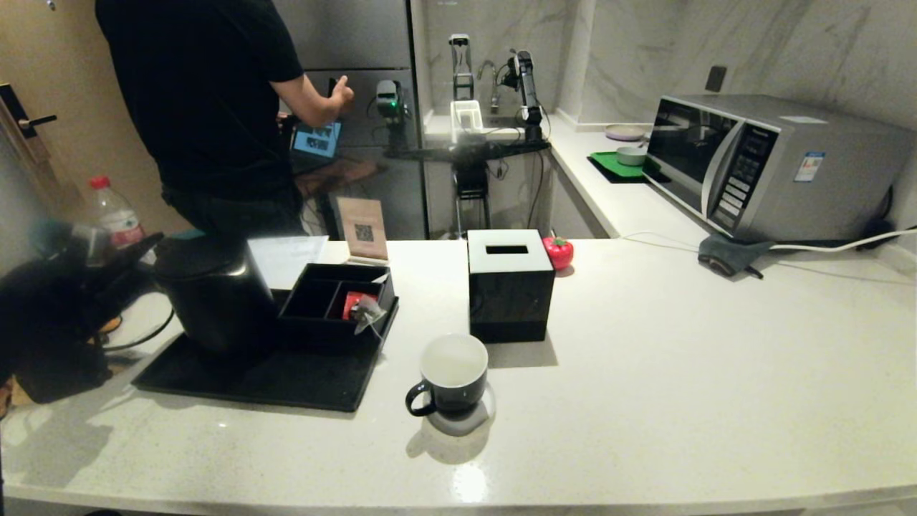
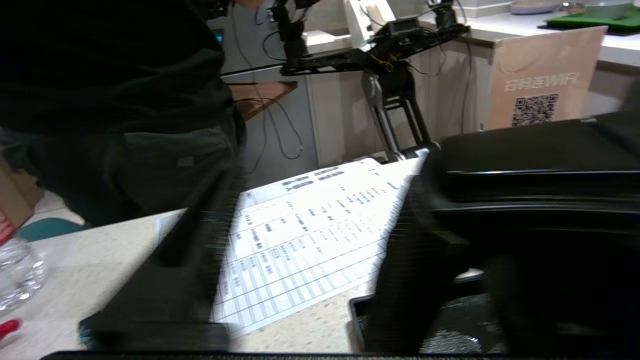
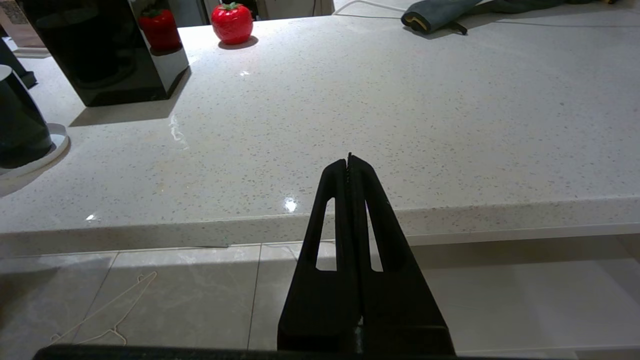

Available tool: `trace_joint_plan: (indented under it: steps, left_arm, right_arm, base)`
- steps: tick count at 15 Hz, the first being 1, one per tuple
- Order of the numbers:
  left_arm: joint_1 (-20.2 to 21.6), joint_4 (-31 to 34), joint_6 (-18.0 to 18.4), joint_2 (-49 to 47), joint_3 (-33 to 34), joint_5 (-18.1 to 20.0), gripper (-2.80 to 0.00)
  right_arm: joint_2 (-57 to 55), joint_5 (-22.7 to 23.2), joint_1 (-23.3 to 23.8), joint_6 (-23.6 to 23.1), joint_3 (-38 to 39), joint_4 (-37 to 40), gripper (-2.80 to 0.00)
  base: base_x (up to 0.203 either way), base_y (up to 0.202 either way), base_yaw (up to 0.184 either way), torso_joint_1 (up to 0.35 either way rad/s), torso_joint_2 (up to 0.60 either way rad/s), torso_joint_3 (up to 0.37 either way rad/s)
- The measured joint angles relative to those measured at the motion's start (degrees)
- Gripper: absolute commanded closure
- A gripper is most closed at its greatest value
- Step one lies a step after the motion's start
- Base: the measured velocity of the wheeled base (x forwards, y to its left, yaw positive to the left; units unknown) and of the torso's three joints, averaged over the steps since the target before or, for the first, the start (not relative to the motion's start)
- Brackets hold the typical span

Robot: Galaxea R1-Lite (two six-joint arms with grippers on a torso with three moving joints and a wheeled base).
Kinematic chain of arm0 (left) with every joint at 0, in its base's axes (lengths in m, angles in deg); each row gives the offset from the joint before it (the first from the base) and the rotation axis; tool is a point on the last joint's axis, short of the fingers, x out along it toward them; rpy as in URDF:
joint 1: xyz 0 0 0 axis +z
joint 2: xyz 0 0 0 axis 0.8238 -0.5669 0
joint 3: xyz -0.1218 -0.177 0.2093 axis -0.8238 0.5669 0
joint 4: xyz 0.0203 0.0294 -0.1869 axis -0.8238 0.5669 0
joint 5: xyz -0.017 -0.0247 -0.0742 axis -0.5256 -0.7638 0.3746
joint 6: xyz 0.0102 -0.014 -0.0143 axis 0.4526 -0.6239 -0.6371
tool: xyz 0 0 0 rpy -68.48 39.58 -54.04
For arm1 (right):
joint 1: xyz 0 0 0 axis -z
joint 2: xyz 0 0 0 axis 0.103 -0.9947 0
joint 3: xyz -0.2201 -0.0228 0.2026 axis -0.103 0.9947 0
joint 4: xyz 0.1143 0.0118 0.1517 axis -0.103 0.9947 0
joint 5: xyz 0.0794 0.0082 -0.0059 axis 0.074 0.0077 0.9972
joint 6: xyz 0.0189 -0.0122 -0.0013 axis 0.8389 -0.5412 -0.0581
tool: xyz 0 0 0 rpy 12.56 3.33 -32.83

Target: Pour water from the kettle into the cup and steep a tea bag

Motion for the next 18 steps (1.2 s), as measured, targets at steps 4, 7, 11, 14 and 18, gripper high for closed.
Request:
trace_joint_plan:
  steps: [4,7,11,14,18]
  left_arm:
    - [0.1,0.0,0.0,0.0,0.1,-0.2,0.00]
    - [0.1,0.0,0.1,0.0,0.2,-0.3,0.00]
    - [0.2,0.0,0.1,0.6,1.5,-0.2,0.00]
    - [0.0,0.0,0.1,1.7,2.9,-0.1,0.00]
    - [0.0,0.0,0.2,3.6,4.7,-0.1,0.00]
  right_arm:
    - [0.0,0.0,0.0,0.0,0.0,0.0,0.00]
    - [0.0,0.0,0.0,0.0,0.0,0.0,0.00]
    - [0.0,0.0,0.0,0.0,0.0,0.0,0.00]
    - [0.0,0.0,0.0,0.0,0.0,0.0,0.00]
    - [0.0,0.0,0.0,0.0,0.0,0.0,0.00]
  base:
    - [0.000,0.000,0.000,0.000,0.00,0.000]
    - [0.000,0.000,0.000,0.000,0.00,0.000]
    - [0.000,0.000,0.000,0.000,0.00,0.000]
    - [0.000,0.000,0.000,0.000,0.00,0.000]
    - [0.000,0.000,0.000,0.000,0.00,0.000]
